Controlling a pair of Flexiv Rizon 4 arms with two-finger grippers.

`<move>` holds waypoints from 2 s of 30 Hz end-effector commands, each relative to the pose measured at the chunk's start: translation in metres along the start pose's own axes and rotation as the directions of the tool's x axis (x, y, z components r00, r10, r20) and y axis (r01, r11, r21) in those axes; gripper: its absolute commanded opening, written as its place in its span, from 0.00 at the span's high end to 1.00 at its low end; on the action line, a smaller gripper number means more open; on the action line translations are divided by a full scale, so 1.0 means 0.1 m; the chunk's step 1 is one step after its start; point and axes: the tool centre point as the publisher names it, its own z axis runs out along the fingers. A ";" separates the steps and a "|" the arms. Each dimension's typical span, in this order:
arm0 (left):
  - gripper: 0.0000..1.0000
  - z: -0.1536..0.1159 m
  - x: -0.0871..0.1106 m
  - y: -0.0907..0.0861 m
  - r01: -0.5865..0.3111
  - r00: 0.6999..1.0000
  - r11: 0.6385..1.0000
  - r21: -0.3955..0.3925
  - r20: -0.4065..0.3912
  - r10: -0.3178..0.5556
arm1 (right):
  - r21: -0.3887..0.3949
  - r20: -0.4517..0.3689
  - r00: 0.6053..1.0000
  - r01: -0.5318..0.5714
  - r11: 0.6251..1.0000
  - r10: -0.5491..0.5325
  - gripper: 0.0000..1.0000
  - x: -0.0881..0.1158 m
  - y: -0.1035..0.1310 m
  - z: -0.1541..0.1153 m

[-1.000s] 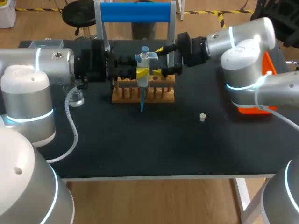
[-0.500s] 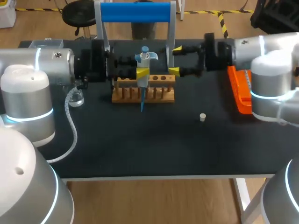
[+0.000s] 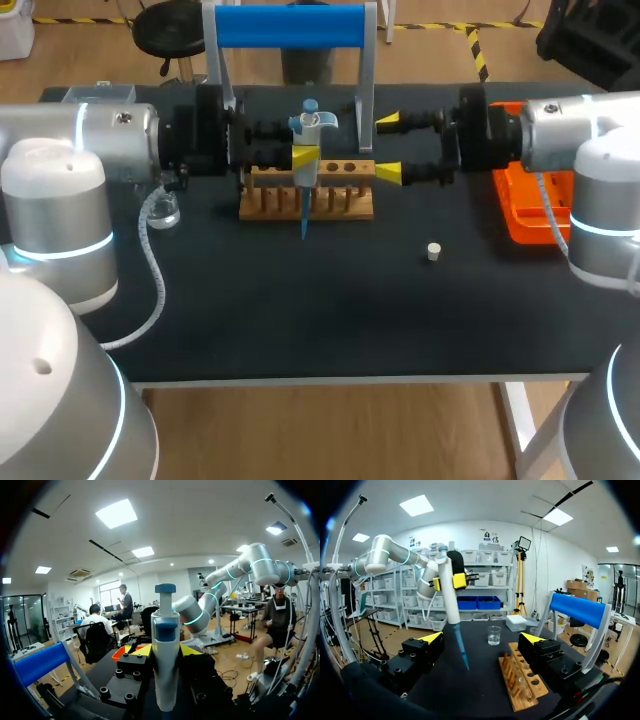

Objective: Invert the test tube, pick up the pipette, mount the tip to pipette, aspirate from beaker and dispense into the tube, eject the tip, return the pipette, and cap with the stopper.

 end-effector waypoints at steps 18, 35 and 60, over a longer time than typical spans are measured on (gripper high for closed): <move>1.00 -0.01 0.03 0.02 0.088 0.994 0.996 0.002 0.058 -0.088 | -0.159 -0.057 0.998 0.001 0.987 -0.010 0.00 0.36 0.14 0.35; 1.00 -0.01 0.03 0.02 0.088 0.994 0.996 0.002 0.058 -0.088 | -0.185 -0.179 0.984 -0.054 0.981 0.020 0.00 0.52 0.24 0.64; 1.00 -0.01 0.03 0.02 0.088 0.994 0.996 0.002 0.058 -0.088 | -0.152 -0.185 0.982 -0.008 0.988 -0.021 0.00 0.59 0.32 1.07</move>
